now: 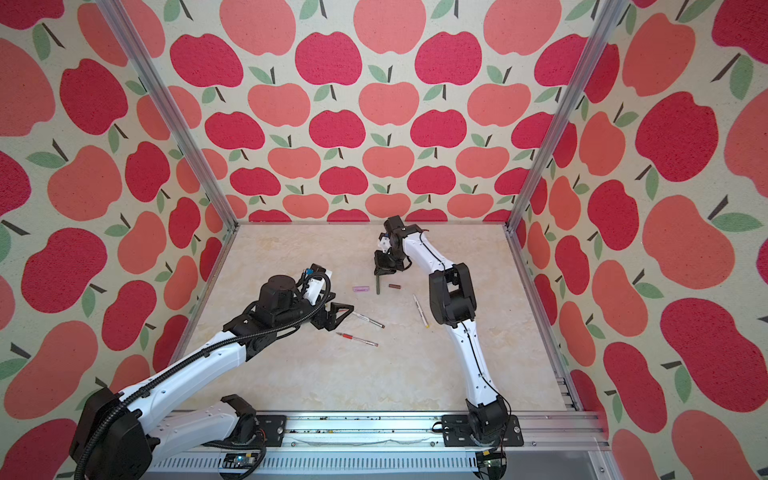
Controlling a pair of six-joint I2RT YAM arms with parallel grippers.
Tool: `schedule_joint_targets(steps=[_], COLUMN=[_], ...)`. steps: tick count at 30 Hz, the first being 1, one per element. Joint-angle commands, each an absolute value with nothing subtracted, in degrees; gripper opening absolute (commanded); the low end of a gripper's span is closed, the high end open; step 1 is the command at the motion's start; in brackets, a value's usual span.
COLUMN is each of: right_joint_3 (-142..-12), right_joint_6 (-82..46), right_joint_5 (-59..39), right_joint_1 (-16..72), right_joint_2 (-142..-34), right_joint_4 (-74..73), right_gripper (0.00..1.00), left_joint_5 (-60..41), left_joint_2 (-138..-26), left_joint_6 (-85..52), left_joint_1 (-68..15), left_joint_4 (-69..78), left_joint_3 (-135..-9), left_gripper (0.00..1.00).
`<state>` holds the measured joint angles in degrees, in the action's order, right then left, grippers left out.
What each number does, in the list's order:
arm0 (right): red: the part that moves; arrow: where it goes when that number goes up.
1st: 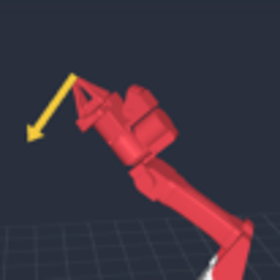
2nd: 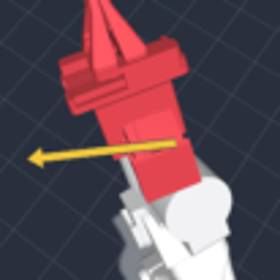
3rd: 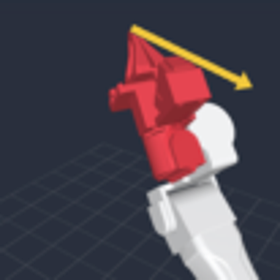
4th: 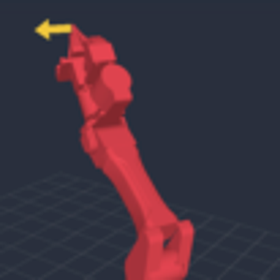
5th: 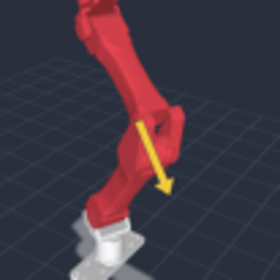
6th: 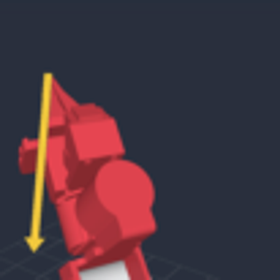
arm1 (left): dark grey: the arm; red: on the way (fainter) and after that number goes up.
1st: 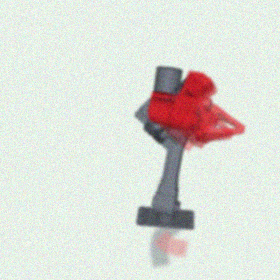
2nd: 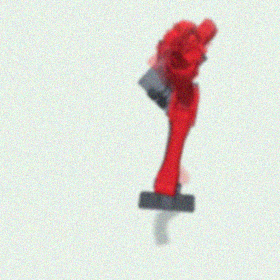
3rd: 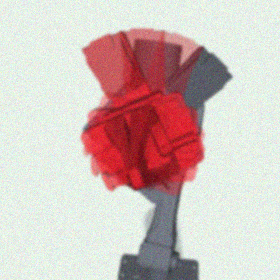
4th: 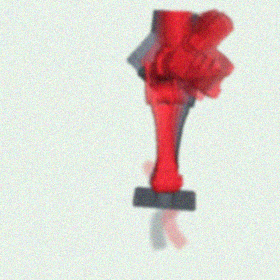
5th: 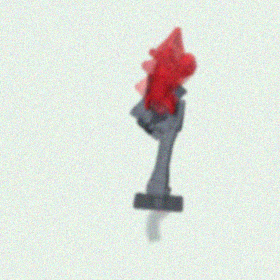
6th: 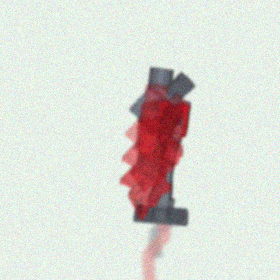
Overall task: Insert the pens into the pen caps
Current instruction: 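Lower the capped green pen flat onto the table with right gripper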
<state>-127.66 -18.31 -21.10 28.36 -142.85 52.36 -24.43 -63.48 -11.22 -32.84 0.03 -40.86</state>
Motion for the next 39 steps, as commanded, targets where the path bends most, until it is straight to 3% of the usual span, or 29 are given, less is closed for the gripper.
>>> schedule_joint_targets(steps=[1, 39], right_joint_3=[-129.7, -125.4], right_joint_6=[-19.2, -24.4], right_joint_5=[-21.9, -18.2], right_joint_1=[27.8, 27.6], right_joint_2=[-144.5, -145.0], right_joint_4=[52.2, 47.1], right_gripper=[0.17, 0.21], left_joint_5=[-25.0, -25.1], left_joint_2=[-63.6, -62.7], left_joint_6=[-12.2, -13.2], left_joint_1=[-32.4, -31.6], left_joint_4=[1.3, 2.2], left_joint_3=[-42.1, -41.3], left_gripper=[0.92, 0.93])
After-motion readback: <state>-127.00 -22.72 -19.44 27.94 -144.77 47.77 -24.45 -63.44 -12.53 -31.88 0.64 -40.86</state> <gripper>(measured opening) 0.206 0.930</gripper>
